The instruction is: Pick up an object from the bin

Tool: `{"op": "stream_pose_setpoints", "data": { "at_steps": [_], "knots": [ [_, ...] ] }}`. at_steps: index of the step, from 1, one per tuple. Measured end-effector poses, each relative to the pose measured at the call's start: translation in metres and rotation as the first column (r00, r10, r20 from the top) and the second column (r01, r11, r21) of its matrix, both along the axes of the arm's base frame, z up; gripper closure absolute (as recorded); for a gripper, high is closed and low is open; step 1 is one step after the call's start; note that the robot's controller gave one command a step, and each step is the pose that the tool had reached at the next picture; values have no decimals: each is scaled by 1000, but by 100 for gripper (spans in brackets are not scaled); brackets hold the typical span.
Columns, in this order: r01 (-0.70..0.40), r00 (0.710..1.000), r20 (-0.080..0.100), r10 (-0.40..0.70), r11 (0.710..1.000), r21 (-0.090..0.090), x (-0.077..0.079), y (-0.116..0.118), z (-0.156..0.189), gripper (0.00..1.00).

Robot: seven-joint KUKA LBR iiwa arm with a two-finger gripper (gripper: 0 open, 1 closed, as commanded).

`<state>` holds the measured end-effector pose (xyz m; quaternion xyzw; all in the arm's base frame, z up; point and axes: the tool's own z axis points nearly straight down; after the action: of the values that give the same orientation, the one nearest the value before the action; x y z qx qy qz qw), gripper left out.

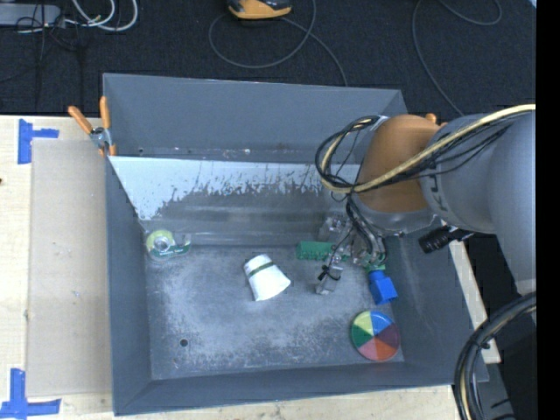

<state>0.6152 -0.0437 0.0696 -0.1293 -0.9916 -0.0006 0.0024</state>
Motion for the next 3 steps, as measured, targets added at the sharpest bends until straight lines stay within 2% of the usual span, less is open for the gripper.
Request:
{"op": "stream_pose_setpoints", "data": {
  "at_steps": [1,2,3],
  "knots": [
    [-28,1000,2,28,1000,-2,6,-10,0,0],
    [64,998,1,-64,998,0,7,-15,1,100],
    [63,998,1,-63,998,0,7,-15,1,100]
  ]
}}
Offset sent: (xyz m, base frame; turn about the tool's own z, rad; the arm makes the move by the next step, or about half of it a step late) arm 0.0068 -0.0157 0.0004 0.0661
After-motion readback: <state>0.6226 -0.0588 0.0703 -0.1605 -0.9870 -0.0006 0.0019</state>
